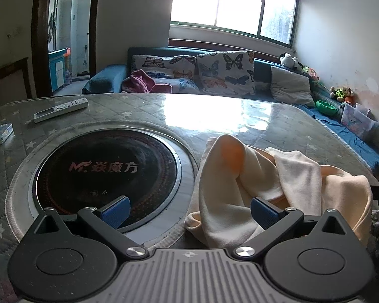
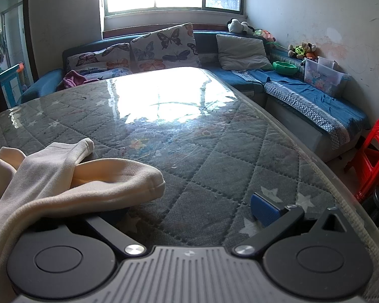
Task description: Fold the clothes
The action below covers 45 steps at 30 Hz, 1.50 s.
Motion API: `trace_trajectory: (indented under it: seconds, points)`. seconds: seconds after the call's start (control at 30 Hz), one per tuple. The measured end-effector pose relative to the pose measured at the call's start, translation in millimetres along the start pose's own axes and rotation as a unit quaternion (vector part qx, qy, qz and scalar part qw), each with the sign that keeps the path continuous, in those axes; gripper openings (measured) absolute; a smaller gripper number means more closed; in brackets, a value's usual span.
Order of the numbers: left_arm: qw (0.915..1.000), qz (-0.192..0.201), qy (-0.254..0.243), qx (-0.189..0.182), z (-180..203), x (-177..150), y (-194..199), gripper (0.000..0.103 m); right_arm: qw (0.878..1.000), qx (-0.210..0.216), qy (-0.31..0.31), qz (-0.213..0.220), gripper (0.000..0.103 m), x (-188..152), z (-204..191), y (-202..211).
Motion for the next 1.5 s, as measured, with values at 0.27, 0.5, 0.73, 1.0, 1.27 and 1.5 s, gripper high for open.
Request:
trace_trajectory:
  seconds: [0.27,0.5,0.73,1.0,1.27,1.5]
  points:
    - [0.9999,-0.01,0.006,0.005,-4,-8,2,0.103,0.998,-0.036,0.038,0.018,0.103,-5,-8,24]
    - [0.9998,-0.014,0.015,0.009,-15,-13,11,0.103,0.997,-0.039,0.057,0.031,0.103,-32,7,68]
    - [0.9995,-0.022,0.016,0.014,-17,-23,17,0.103,0.995,-0.039,0.083,0.048,0.103,-47,-13,95]
    - [0.9995,-0.021,0.017,0.015,-18,-25,25,0.103,0.996,0.005,0.069,0.048,0.103,-60,-24,123]
    - [0.9994,-0.028,0.012,0.019,-18,-35,34,0.103,0.992,0.076,0.087,0.047,0.103,-67,-51,150]
    - [0.9991,-0.029,0.003,0.03,-21,-42,42,0.103,0.986,0.113,0.118,0.047,0.103,-73,-73,168]
Point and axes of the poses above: each gripper's, at about its wrist camera, not at the fingertips, and y roughly against the way its jaws point, z to its right, x to its top, the point moved 4 cm from there along -y, roughly the way its jaws point, and after that the axes turned 11 degrees about y, right-handed, at the moved point
